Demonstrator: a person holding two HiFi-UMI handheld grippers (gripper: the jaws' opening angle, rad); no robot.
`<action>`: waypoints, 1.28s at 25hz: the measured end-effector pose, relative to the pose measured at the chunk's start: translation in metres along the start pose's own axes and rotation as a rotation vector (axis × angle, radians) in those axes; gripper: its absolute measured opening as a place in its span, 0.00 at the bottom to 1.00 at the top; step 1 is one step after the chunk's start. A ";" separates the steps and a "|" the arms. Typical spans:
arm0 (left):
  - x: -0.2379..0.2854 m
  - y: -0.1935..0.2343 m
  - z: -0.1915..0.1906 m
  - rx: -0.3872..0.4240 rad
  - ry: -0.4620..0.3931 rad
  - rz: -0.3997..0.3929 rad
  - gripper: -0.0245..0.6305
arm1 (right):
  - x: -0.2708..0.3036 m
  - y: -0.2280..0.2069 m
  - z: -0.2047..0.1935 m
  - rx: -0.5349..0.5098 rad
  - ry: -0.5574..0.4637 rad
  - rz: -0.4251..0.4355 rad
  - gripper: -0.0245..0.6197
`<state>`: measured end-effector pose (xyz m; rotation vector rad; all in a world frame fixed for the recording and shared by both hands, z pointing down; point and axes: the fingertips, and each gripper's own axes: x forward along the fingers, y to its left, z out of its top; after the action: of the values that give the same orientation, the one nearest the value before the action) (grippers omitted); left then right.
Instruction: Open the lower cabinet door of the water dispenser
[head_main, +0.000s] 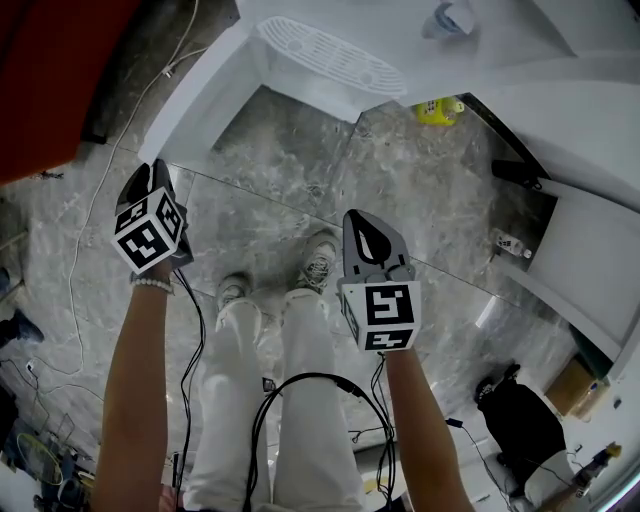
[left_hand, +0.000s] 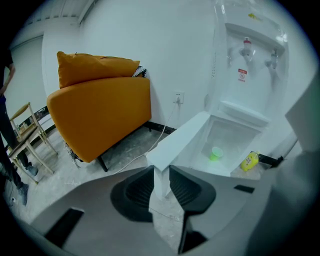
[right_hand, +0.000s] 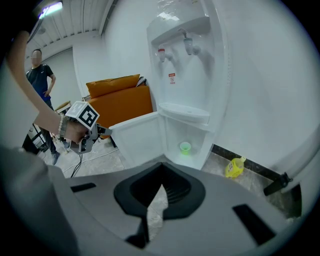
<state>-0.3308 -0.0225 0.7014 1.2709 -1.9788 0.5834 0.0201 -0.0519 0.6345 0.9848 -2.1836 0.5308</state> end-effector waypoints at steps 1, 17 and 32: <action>0.001 0.001 0.001 -0.003 -0.005 -0.001 0.20 | 0.000 0.001 -0.001 -0.001 0.001 0.001 0.04; -0.057 -0.046 -0.001 0.054 -0.026 -0.147 0.06 | -0.020 0.007 0.021 0.020 -0.018 0.024 0.04; -0.185 -0.135 0.086 0.147 -0.102 -0.392 0.06 | -0.099 0.008 0.107 0.041 -0.090 0.012 0.04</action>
<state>-0.1855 -0.0282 0.5054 1.7550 -1.7211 0.4821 0.0178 -0.0615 0.4893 1.0364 -2.2679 0.5481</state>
